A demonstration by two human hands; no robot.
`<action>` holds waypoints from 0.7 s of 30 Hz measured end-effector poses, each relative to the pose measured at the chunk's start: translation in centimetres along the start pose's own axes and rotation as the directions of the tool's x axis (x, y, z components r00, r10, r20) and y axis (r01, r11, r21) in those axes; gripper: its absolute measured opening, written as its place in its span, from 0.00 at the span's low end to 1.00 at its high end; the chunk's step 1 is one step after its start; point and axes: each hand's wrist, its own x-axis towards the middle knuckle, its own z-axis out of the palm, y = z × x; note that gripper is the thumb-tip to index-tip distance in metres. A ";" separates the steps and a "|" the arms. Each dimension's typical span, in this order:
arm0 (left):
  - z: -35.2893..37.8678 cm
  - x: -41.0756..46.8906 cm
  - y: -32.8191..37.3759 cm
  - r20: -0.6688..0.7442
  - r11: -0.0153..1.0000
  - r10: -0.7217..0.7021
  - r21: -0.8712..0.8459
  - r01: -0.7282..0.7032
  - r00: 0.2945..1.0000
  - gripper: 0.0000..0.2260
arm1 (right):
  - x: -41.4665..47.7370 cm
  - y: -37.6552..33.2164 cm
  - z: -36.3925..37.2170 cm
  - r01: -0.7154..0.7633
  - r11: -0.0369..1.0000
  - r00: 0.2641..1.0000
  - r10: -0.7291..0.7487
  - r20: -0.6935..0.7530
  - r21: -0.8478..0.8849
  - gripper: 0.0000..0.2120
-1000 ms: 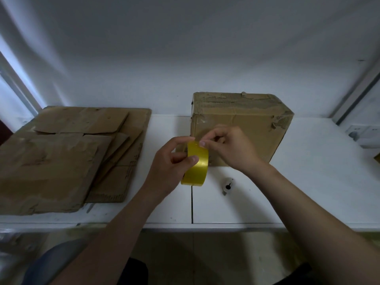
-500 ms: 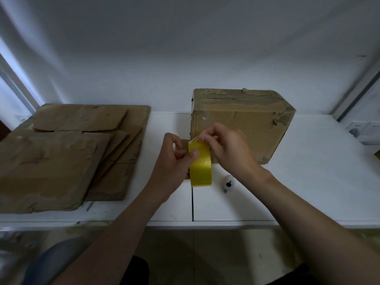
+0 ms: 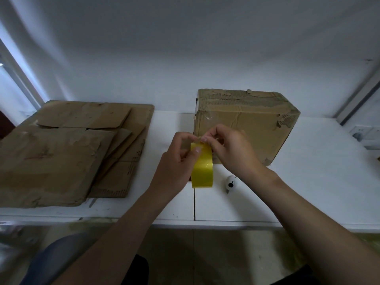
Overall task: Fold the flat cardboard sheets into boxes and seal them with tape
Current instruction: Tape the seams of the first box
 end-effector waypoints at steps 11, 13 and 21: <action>-0.7 1.0 -0.9 -0.155 0.957 0.220 0.225 -0.182 0.963 0.06 | 0.0 0.3 -0.1 0.190 0.978 0.979 -0.183 0.087 -0.089 0.12; -0.7 0.9 -0.5 -0.134 0.953 0.287 0.139 -0.269 0.948 0.08 | 0.0 0.3 -0.5 0.199 0.979 0.979 -0.197 0.049 -0.043 0.08; -0.4 0.4 -0.1 -0.158 0.985 0.169 0.012 -0.170 0.973 0.09 | 0.0 0.5 -0.4 0.072 0.990 0.996 -0.065 -0.065 0.119 0.21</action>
